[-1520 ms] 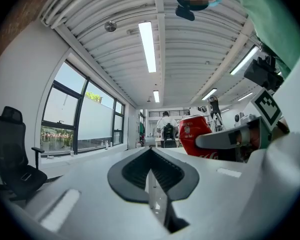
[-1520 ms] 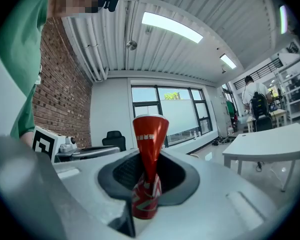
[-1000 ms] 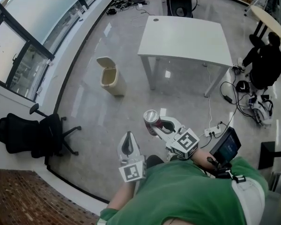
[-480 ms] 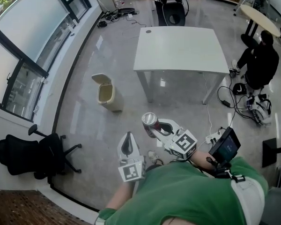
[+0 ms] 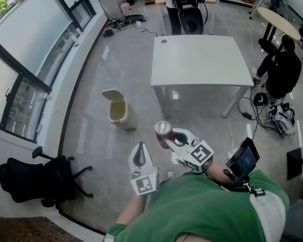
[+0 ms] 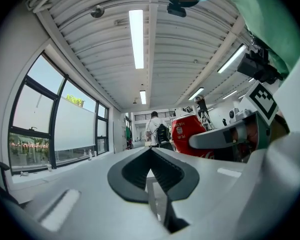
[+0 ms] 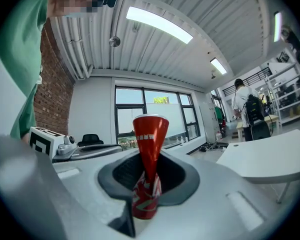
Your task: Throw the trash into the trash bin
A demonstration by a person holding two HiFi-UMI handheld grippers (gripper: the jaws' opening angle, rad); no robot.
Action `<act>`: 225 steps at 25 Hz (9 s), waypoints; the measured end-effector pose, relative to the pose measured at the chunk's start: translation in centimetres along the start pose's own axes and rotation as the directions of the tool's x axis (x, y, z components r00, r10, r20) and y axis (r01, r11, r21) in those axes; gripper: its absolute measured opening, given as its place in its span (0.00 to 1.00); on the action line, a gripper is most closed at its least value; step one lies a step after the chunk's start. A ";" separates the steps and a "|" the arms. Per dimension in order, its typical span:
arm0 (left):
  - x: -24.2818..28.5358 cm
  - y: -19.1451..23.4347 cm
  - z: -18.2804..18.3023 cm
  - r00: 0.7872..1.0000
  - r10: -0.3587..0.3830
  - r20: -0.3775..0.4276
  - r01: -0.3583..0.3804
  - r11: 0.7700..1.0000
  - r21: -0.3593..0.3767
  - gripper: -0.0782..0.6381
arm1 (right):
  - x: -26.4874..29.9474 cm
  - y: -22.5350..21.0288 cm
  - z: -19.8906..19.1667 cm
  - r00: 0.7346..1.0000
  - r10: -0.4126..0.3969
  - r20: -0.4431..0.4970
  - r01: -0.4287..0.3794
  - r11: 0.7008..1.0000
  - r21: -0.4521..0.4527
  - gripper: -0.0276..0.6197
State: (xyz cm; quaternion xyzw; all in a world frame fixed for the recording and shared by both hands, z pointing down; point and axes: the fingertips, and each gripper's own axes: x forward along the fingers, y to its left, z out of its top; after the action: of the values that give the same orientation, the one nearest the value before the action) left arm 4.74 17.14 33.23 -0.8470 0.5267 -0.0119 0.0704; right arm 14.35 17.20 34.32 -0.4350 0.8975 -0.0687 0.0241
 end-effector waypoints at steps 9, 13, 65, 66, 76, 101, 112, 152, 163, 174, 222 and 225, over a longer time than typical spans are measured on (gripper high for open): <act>1.5 3.7 -2.0 0.999 0.012 -0.035 -0.012 1.000 0.015 0.12 | 4.0 -0.5 -0.4 1.000 -0.023 -0.013 0.023 1.000 0.007 0.15; 2.5 4.0 -3.0 0.998 0.023 -0.052 -0.023 1.000 0.004 0.12 | 5.0 -1.5 -0.7 0.999 -0.015 -0.033 0.015 1.000 0.006 0.15; 24.2 19.6 -7.6 0.931 0.330 -0.158 -0.333 0.943 0.011 0.12 | 31.2 -17.0 0.3 0.955 0.269 -0.124 -0.267 0.963 0.033 0.15; 24.3 20.5 -7.7 0.931 0.331 -0.154 -0.334 0.943 0.010 0.12 | 32.1 -16.8 0.3 0.955 0.268 -0.126 -0.266 0.963 0.030 0.15; 23.6 28.3 -9.2 0.927 0.338 -0.162 -0.336 0.941 0.041 0.12 | 39.0 -12.8 -0.5 0.956 0.263 -0.128 -0.263 0.965 0.015 0.15; 29.8 37.0 -12.5 0.874 0.423 -0.238 -0.426 0.904 0.044 0.12 | 51.5 -13.8 -2.6 0.897 0.401 -0.188 -0.399 0.916 0.050 0.15; 33.6 39.8 -14.4 0.819 0.490 -0.299 -0.484 0.869 0.099 0.12 | 56.1 -16.5 -4.4 0.863 0.455 -0.220 -0.449 0.890 0.077 0.15; 32.0 47.7 -36.8 0.749 0.330 -0.575 -0.399 0.917 0.005 0.12 | 67.1 -13.3 -30.3 0.671 0.409 -0.618 -0.474 0.878 0.066 0.15; 30.9 47.0 -46.2 0.706 0.290 -0.646 -0.417 0.908 -0.049 0.12 | 67.5 -13.9 -41.5 0.601 0.372 -0.708 -0.458 0.886 0.077 0.15; 30.2 47.2 -53.2 0.685 0.281 -0.672 -0.425 0.904 -0.054 0.12 | 68.6 -14.4 -50.2 0.573 0.340 -0.745 -0.427 0.900 0.083 0.15; 29.5 46.4 -60.0 0.634 0.259 -0.729 -0.448 0.891 -0.073 0.12 | 68.5 -16.2 -61.8 0.386 0.252 -0.888 -0.432 0.899 0.067 0.22; 29.8 46.9 -59.0 0.644 0.271 -0.716 -0.445 0.893 -0.062 0.12 | 68.7 -15.7 -59.3 0.419 0.280 -0.864 -0.441 0.894 0.076 0.22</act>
State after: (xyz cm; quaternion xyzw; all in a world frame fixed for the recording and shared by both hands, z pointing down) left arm -29.32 -36.25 83.88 -0.6604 0.6698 -0.2504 -0.2294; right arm -22.18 -40.24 96.36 -0.1397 0.8634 -0.1944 -0.4440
